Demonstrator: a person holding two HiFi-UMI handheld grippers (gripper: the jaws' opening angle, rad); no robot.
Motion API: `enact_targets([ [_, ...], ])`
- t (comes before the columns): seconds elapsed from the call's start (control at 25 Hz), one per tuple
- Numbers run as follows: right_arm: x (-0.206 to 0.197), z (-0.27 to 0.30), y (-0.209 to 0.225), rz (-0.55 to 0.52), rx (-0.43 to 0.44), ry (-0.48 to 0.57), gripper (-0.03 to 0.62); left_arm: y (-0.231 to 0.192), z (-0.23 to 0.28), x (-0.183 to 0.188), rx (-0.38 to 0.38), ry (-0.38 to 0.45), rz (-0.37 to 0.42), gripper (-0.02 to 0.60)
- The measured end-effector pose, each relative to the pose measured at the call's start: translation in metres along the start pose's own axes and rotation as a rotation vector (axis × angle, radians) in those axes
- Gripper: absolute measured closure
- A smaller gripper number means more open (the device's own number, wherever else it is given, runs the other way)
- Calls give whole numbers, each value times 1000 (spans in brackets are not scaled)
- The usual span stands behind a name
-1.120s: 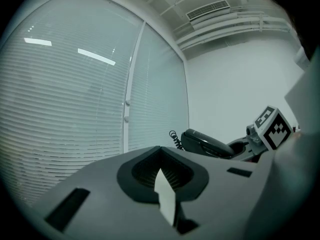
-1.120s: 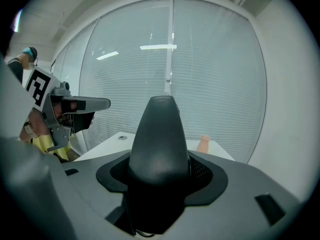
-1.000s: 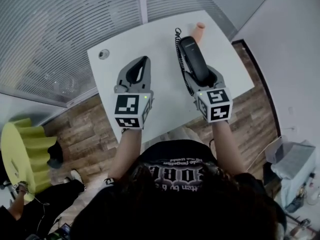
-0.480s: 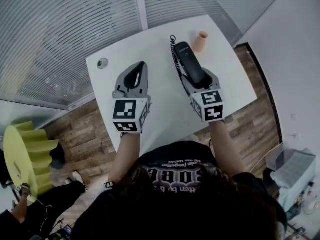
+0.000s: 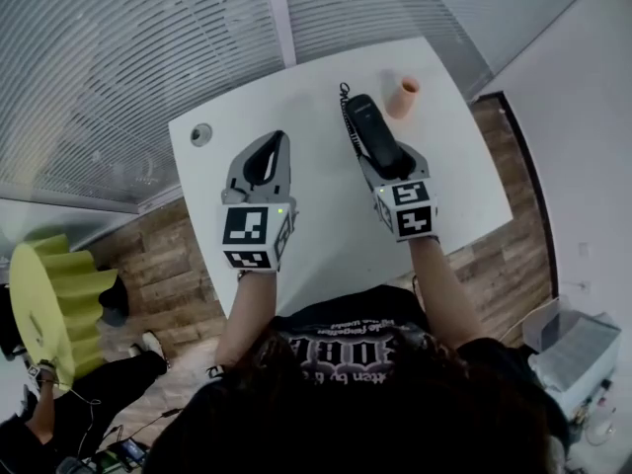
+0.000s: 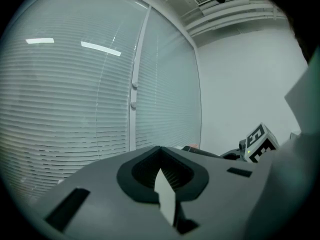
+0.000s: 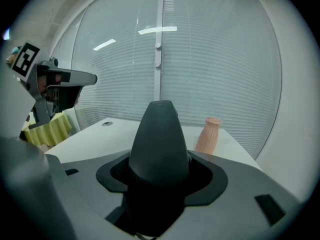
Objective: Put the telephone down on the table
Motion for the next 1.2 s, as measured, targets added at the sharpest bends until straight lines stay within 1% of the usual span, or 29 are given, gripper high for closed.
enact_targets([
  [0.16,-13,25,9,-7,5,-56,310,-2,7,-4,17,-23,-7,578],
  [0.4,-25,60,28,43,-2,-120,310,-8,17,-12,47,-55,-8,578],
  [0.6,-31,79,33,65,-21,-174,310,-12,22,-15,61,-69,-13,578],
  [0.8,-35,86,39,104,-41,-207,310,-14,23,-19,70,-79,-22,578],
  [0.96,-37,89,47,106,-67,-236,310,-13,28,-18,69,-75,-26,578],
  [1.2,-41,90,47,103,-79,-268,309,-13,28,-18,73,-74,-29,578],
])
Point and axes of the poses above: the fingertips, and each gripper's own axes: z forward along the fingers, y to its right, x out of its top, the point moved 10 cm from there along -z, backward along the fingers, and after that the axes turned 1 degree about -x, right-handed, at the moved point
